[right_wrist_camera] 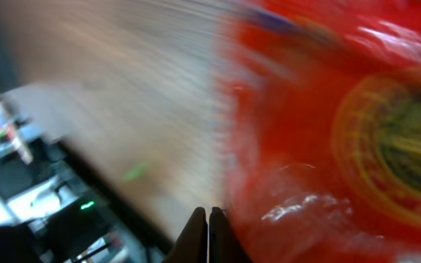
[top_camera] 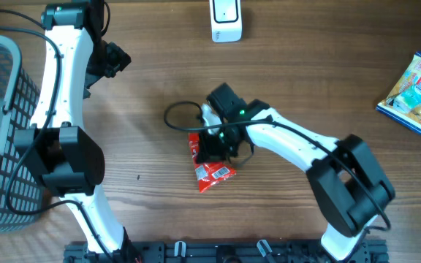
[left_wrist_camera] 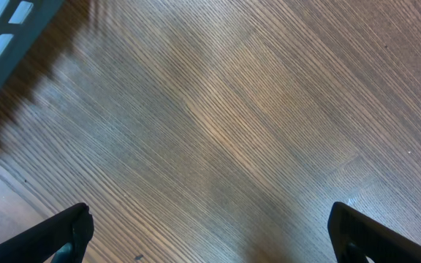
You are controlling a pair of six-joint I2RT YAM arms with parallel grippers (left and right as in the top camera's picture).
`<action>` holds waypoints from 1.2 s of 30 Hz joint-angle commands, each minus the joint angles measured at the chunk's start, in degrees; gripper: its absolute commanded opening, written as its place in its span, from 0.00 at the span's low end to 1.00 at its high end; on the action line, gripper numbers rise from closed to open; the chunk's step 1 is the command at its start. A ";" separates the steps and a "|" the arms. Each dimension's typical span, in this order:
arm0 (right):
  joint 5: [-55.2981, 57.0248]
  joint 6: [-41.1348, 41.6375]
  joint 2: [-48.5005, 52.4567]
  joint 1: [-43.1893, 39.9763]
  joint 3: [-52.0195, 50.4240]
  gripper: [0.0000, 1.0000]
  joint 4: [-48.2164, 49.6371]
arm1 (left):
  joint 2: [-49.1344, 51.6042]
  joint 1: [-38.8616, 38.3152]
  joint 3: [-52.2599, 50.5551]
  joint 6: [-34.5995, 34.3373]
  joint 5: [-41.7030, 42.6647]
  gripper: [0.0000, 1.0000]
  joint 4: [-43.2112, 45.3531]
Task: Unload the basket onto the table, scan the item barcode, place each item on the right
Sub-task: 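Lift the red bag and move it right with the right gripper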
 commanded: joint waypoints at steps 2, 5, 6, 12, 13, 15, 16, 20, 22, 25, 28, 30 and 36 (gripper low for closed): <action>9.46 3.74 1.20 -3.45 -2.62 0.04 -0.37 | -0.50 0.26 0.50 -0.96 -0.92 1.00 0.00; 16.83 3.13 1.20 -9.29 -2.16 0.04 0.04 | -0.50 0.26 0.50 -0.98 -0.94 1.00 0.00; 16.33 -0.24 1.20 -11.87 -0.76 0.04 0.07 | -0.50 0.26 0.50 -0.96 -0.92 1.00 0.00; 21.09 -13.00 0.92 -20.20 26.25 0.04 -26.18 | -0.50 0.26 0.50 -0.96 -0.92 1.00 0.00; 25.66 -12.31 0.90 -20.13 28.59 0.04 -29.05 | -0.50 0.26 0.50 -0.96 -0.92 1.00 0.00; 29.03 -12.20 1.05 -20.09 29.14 0.04 -32.48 | -0.50 0.26 0.50 -0.96 -0.92 1.00 0.00; 29.20 -12.20 1.16 -20.09 27.76 0.04 -32.28 | -0.50 0.26 0.50 -0.96 -0.92 1.00 0.00; 28.44 -8.00 1.16 -19.98 12.39 0.04 -21.62 | -0.50 0.26 0.50 -0.96 -0.92 1.00 0.00; 24.90 -7.98 1.25 -19.93 2.60 0.05 -11.61 | -0.50 0.26 0.50 -0.96 -0.92 1.00 0.00; 33.57 -4.46 0.85 -19.93 2.71 0.04 -14.69 | -0.50 0.26 0.50 -0.96 -0.94 1.00 0.00; 41.03 -4.63 -1.53 -19.93 13.79 0.04 -29.57 | -0.50 0.26 0.50 -0.96 -0.94 1.00 0.00; 39.45 -5.55 -2.69 -19.65 22.18 0.04 -38.25 | -0.50 0.26 0.50 -0.96 -0.92 1.00 0.00; 26.21 -12.33 -3.04 -14.86 14.51 0.08 -27.50 | -0.50 0.26 0.50 -0.96 -0.92 1.00 0.00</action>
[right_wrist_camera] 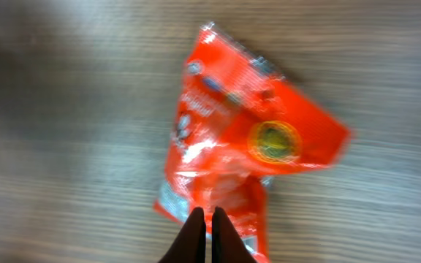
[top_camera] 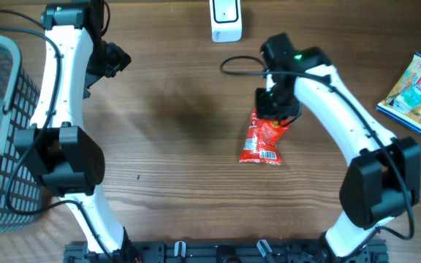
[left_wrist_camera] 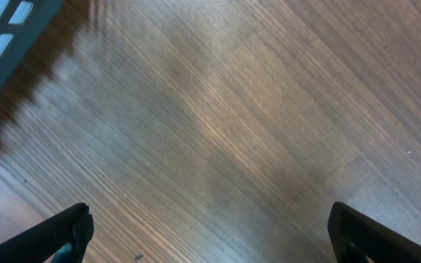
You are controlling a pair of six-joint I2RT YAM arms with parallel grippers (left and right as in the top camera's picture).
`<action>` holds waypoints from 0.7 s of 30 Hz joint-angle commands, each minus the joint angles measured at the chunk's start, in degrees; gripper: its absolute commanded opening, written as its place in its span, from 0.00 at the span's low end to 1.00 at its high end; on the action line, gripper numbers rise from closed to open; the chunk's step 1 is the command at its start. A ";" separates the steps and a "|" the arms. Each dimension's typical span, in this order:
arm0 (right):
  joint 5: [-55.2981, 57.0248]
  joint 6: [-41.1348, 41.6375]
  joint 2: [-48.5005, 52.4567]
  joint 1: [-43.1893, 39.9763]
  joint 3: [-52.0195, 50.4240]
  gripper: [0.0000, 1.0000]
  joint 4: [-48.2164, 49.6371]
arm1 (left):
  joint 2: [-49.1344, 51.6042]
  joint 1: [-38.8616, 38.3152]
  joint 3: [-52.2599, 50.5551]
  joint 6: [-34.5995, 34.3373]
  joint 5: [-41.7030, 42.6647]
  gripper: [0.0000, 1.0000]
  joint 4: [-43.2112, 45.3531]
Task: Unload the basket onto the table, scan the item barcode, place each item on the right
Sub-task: 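Lift the red bag and move it right with the right gripper, then lower the red bag to the table and release it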
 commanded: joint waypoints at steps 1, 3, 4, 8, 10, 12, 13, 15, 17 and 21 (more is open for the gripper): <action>-7.39 -1.53 -0.02 3.43 -9.35 0.08 6.40 | -0.50 0.26 0.50 -0.96 -0.92 1.00 -0.07; -7.04 1.88 0.24 5.07 -15.78 0.06 11.04 | -0.50 0.26 0.50 -0.96 -0.92 1.00 -0.07; -2.99 5.14 0.35 5.33 -18.75 0.05 12.46 | -0.50 0.26 0.50 -0.96 -0.94 1.00 -0.07; 9.73 10.16 0.31 5.27 -18.58 0.04 6.56 | -0.50 0.26 0.50 -0.98 -0.94 1.00 -0.07; 13.99 9.51 0.20 5.27 -9.62 0.04 -3.21 | -0.50 0.26 0.50 -0.96 -0.92 1.00 -0.07; 16.44 6.16 0.20 5.27 -0.07 0.04 -9.01 | -0.50 0.26 0.50 -0.96 -0.92 1.00 -0.07; 17.57 6.10 0.20 5.27 2.32 0.06 -9.03 | -0.50 0.26 0.50 -0.96 -0.92 1.00 -0.07; 17.46 7.06 0.37 4.92 2.21 0.08 -6.38 | -0.50 0.26 0.50 -0.96 -0.92 1.00 -0.07; 16.85 8.76 0.37 4.33 -0.66 0.04 -3.50 | -0.50 0.26 0.50 -0.96 -0.92 1.00 -0.07; 10.10 8.76 0.39 3.06 -13.18 0.04 10.14 | -0.50 0.26 0.50 -0.96 -0.92 1.00 -0.07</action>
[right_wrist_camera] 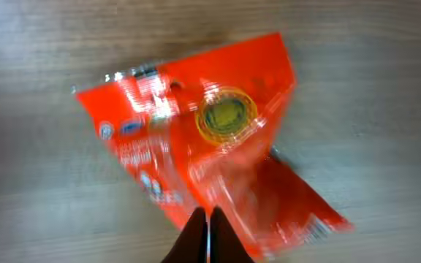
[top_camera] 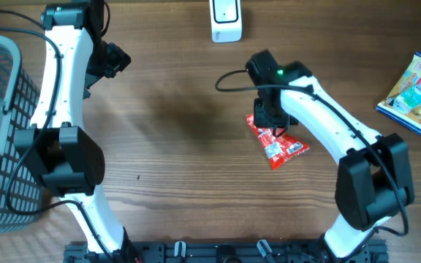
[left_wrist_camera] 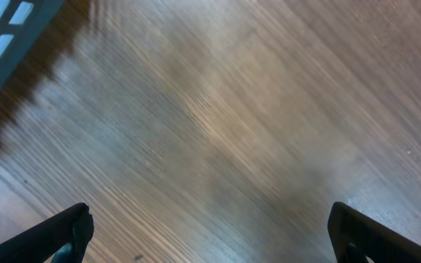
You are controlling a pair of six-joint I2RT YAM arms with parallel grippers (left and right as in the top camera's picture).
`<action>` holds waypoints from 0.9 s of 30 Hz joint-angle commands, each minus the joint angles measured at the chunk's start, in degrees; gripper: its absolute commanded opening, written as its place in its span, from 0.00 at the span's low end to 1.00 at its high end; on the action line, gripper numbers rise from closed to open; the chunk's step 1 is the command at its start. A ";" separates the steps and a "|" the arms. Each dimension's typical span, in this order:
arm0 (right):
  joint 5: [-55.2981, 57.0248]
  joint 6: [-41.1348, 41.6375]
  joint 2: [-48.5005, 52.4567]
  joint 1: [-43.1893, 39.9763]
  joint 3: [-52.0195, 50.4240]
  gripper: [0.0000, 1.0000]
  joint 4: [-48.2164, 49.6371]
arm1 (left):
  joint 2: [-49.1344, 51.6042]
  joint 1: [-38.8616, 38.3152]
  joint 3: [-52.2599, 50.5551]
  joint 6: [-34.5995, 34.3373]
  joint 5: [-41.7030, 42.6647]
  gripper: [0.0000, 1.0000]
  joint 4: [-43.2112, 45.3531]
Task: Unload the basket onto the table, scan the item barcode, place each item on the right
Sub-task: 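Lower the red bag to the table and release it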
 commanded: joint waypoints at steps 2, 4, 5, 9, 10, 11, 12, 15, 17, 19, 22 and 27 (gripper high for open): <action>-1.88 1.38 0.00 -0.33 -11.21 0.05 10.78 | -0.50 0.26 0.50 -0.96 -0.94 1.00 0.02; 4.48 4.63 -0.02 -0.48 -13.25 0.04 11.28 | -0.50 0.26 0.50 -0.96 -0.92 1.00 0.02; 5.20 4.35 -0.09 -0.74 -12.02 0.04 9.31 | -0.50 0.26 0.50 -0.98 -0.94 1.00 0.02; 5.20 2.95 -0.31 -0.85 2.69 0.05 -10.64 | -0.50 0.26 0.50 -0.98 -0.92 1.00 0.02; 5.14 2.05 -0.31 -0.85 4.39 0.13 -15.28 | -0.50 0.26 0.50 -0.96 -0.92 1.00 0.02; 4.92 2.32 -0.28 -0.85 3.98 0.17 -17.57 | -0.50 0.26 0.50 -0.96 -0.92 1.00 0.02; 4.33 2.36 -0.28 -0.85 1.81 0.17 -18.25 | -0.50 0.26 0.50 -0.96 -0.92 1.00 0.02; 4.31 2.73 -0.28 -1.73 -7.67 0.28 -8.74 | -0.50 0.26 0.50 -0.96 -0.92 1.00 0.02; 4.11 4.98 -0.17 -4.28 -13.62 0.29 -1.86 | -0.50 0.26 0.50 -0.96 -0.92 1.00 0.02; 2.69 5.29 -0.17 -8.20 -15.61 0.31 0.33 | -0.50 0.26 0.50 -0.96 -0.92 1.00 0.02; -3.87 1.49 -0.17 -10.47 -15.61 0.26 2.60 | -0.50 0.26 0.50 -0.96 -0.92 1.00 0.02; -31.95 -7.34 -0.17 -9.79 -15.47 0.63 17.05 | -0.50 0.26 0.50 -0.96 -0.92 1.00 0.02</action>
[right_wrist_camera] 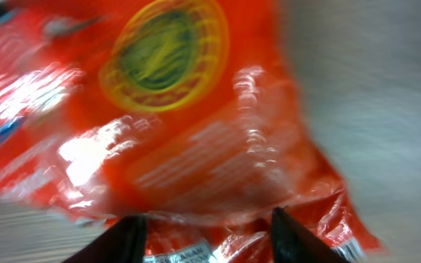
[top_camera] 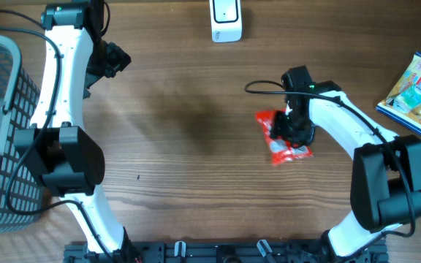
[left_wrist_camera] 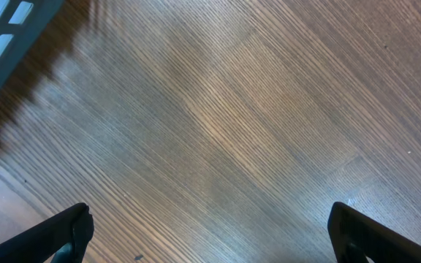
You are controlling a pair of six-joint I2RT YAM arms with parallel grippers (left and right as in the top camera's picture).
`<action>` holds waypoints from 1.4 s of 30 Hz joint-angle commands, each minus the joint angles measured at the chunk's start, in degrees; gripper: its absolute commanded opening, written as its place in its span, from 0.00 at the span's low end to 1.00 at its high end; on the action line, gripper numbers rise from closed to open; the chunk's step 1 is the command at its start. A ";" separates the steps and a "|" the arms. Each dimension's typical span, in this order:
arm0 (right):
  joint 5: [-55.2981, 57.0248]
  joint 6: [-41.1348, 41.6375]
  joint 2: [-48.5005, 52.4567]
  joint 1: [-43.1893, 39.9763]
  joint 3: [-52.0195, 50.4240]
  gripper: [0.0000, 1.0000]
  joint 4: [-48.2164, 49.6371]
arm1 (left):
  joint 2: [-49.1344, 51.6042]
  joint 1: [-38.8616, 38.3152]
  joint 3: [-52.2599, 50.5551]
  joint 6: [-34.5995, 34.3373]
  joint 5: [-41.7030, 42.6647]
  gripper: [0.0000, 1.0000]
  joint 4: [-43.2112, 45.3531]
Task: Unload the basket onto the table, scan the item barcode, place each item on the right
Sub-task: 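Lower the red bag to the table and release it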
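A red snack packet (top_camera: pixel 278 142) lies flat on the wooden table, right of the middle. My right gripper (top_camera: pixel 296 130) is low over it and open. In the right wrist view the packet (right_wrist_camera: pixel 196 124) fills the frame, and the two fingers (right_wrist_camera: pixel 129 237) stand apart over its lower edge, where a white printed label (right_wrist_camera: pixel 185 256) shows. The right gripper (right_wrist_camera: pixel 209 237) holds nothing. The white scanner (top_camera: pixel 226 20) stands at the table's far edge. My left gripper (left_wrist_camera: pixel 210 234) is open over bare wood at the far left.
A dark mesh basket stands at the left edge, and its corner (left_wrist_camera: pixel 6 22) shows in the left wrist view. A second snack packet (top_camera: pixel 414 82), yellow and blue, lies at the far right. A black cable (top_camera: pixel 265 86) loops off the right wrist.
My right gripper was shut on the red packet; now its jaws are apart and the packet lies on the table under them. The wrist has shifted right. The left arm has not moved.
My right gripper was shut on the red packet at the table's middle. Then it held the packet further right, nearer the scanner, and then held it turned to another angle. Now the packet rests on the table there, let go.
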 commanded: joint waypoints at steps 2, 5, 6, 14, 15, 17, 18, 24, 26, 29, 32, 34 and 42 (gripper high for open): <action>-23.10 -2.86 2.64 2.51 -0.83 0.64 10.54 | -0.50 0.26 0.50 -0.96 -0.90 1.00 -0.02; -22.84 -4.63 2.62 2.64 5.92 0.68 3.96 | -0.50 0.26 0.50 -0.96 -0.90 1.00 -0.02; -22.77 -6.62 2.62 2.64 10.95 0.70 -0.96 | -0.50 0.26 0.50 -0.96 -0.90 1.00 -0.02; 2.97 -10.38 2.80 1.27 19.89 1.00 -8.22 | -0.50 0.26 0.50 -0.98 -0.90 1.00 -0.02; 2.01 -10.38 2.82 0.44 19.61 1.00 -7.15 | -0.50 0.26 0.50 -0.98 -0.90 1.00 -0.02; -7.28 -14.51 2.82 -1.07 17.46 1.00 -3.15 | -0.50 0.26 0.50 -0.96 -0.92 1.00 -0.02; -11.69 -16.83 2.82 -1.18 16.11 1.00 -1.57 | -0.50 0.26 0.50 -0.96 -0.90 1.00 -0.02; -20.59 -11.65 3.23 -1.11 4.48 1.00 9.99 | -0.50 0.26 0.50 -0.96 -0.92 1.00 -0.02; -22.91 -11.69 4.48 -1.11 2.21 1.00 11.74 | -0.50 0.26 0.50 -0.96 -0.92 1.00 -0.02; -27.91 -12.07 6.97 -1.09 1.38 1.00 12.02 | -0.50 0.26 0.50 -0.96 -0.90 1.00 -0.02; -29.29 -11.61 9.11 -1.05 0.39 1.00 12.17 | -0.50 0.26 0.50 -0.96 -0.90 1.00 -0.02; -29.29 -10.32 10.10 -1.05 -0.20 0.94 12.17 | -0.50 0.26 0.50 -0.96 -0.90 1.00 -0.02; -24.94 -6.62 10.47 -1.05 -0.70 0.04 11.85 | -0.50 0.26 0.50 -0.96 -0.92 1.00 -0.02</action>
